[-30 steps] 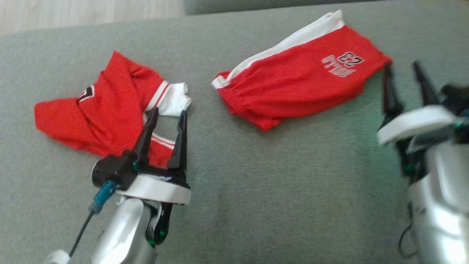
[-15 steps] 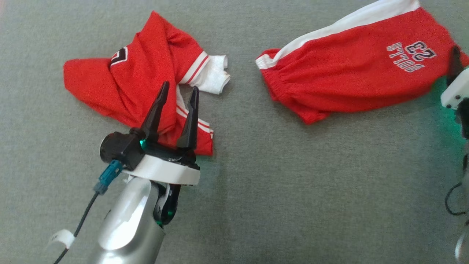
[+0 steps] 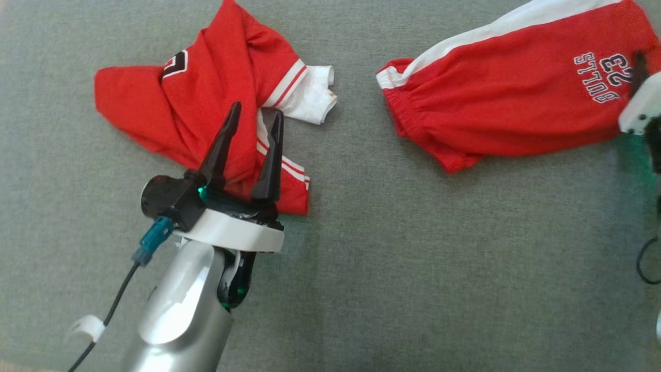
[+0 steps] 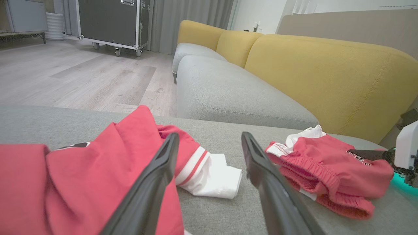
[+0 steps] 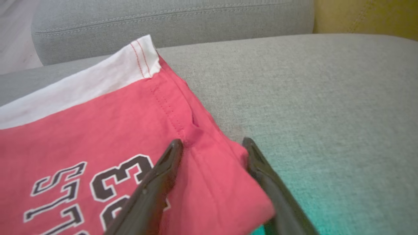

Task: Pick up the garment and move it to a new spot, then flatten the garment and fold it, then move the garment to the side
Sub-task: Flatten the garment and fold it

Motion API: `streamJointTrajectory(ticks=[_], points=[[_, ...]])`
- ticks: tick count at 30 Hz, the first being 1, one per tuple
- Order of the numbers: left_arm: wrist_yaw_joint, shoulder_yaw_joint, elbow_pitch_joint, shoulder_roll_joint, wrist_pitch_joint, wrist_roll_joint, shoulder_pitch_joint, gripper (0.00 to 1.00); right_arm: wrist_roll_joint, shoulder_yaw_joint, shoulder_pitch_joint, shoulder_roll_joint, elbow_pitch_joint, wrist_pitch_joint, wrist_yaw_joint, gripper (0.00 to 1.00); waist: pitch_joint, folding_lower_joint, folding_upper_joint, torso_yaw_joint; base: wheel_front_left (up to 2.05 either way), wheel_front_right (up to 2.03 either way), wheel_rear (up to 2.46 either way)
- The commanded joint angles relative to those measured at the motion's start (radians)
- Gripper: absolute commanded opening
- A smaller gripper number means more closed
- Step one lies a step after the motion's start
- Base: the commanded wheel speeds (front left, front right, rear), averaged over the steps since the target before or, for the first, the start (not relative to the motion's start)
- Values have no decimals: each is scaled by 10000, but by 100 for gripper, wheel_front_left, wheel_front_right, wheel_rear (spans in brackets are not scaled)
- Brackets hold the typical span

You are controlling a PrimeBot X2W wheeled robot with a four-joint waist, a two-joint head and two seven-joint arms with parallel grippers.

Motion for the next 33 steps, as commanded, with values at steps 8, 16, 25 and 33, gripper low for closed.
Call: streamJointTrajectory(ticks=[8,16,25,33], points=[[-87,557,-314,118,-51,218,-41,100,804,812,51,237,26,-1771,-9,0,-602,-1,0,-613,0,0,0],[-102,669,-377,120,-51,286,385,100,1762,685,858,-362,180,-2733,-9,0,-1335,-1,0,-1274,0,0,0],[-111,632,-463,95,-51,316,670,100,1769,157,1162,-567,642,-3159,-9,0,-1626,-1,0,-1470,0,0,0],[-119,651,-370,111,-51,284,744,100,1810,606,828,125,254,-3590,-9,0,-1942,-1,0,-1445,0,0,0]])
